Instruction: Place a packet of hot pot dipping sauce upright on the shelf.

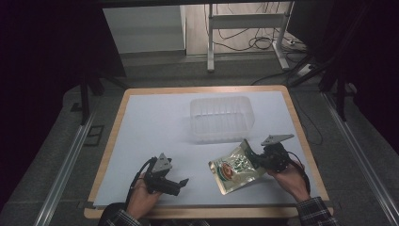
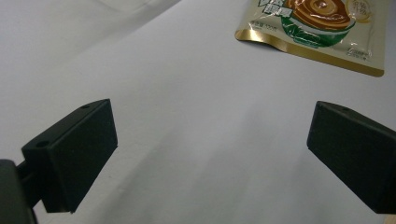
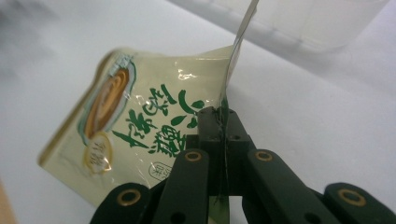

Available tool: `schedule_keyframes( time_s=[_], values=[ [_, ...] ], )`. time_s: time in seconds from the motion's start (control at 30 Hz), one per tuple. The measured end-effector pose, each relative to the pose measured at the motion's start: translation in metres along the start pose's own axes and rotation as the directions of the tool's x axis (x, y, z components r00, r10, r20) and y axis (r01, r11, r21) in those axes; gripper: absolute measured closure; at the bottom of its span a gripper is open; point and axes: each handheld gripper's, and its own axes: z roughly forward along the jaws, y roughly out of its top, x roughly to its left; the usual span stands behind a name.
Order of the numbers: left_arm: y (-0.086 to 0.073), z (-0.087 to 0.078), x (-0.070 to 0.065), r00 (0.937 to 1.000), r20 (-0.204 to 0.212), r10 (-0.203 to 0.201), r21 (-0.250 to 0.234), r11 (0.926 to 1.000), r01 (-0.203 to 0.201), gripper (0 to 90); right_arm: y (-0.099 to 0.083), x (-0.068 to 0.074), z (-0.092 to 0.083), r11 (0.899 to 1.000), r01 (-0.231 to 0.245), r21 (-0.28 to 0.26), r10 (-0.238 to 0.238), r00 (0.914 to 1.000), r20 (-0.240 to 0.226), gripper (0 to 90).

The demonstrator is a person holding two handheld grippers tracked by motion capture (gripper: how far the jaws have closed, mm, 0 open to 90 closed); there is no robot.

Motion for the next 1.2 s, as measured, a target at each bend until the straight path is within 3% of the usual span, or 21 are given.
schedule_keyframes(
  time_s=[0.43,0.7,0.97,1.07,1.2],
  values=[
    [0.000,0.000,-0.001,1.0000,-0.007,0.005,0.001,1.0000,-0.005,1.6,0.013,0.002,-0.020,0.995,-0.079,-0.055,0.075,0.9948,-0.069,89.0],
    [0.000,0.000,-0.002,0.9999,-0.006,0.009,0.004,0.9999,-0.009,1.6,0.025,0.000,-0.037,0.986,-0.125,-0.106,0.110,0.9846,-0.136,89.1],
    [0.001,0.000,-0.003,0.9997,-0.006,0.022,0.004,0.9997,-0.022,1.9,0.039,0.000,-0.049,0.981,-0.142,-0.135,0.121,0.9814,-0.149,89.2],
    [0.001,0.000,-0.002,0.9997,-0.009,0.022,-0.001,0.9998,-0.022,1.8,0.046,0.000,-0.057,0.975,-0.152,-0.164,0.123,0.9763,-0.178,89.2],
    [0.001,-0.001,-0.002,0.9998,-0.010,0.016,-0.014,0.9998,-0.017,1.8,0.051,-0.001,-0.062,0.973,-0.147,-0.178,0.120,0.9805,-0.156,89.2]
  ],
)
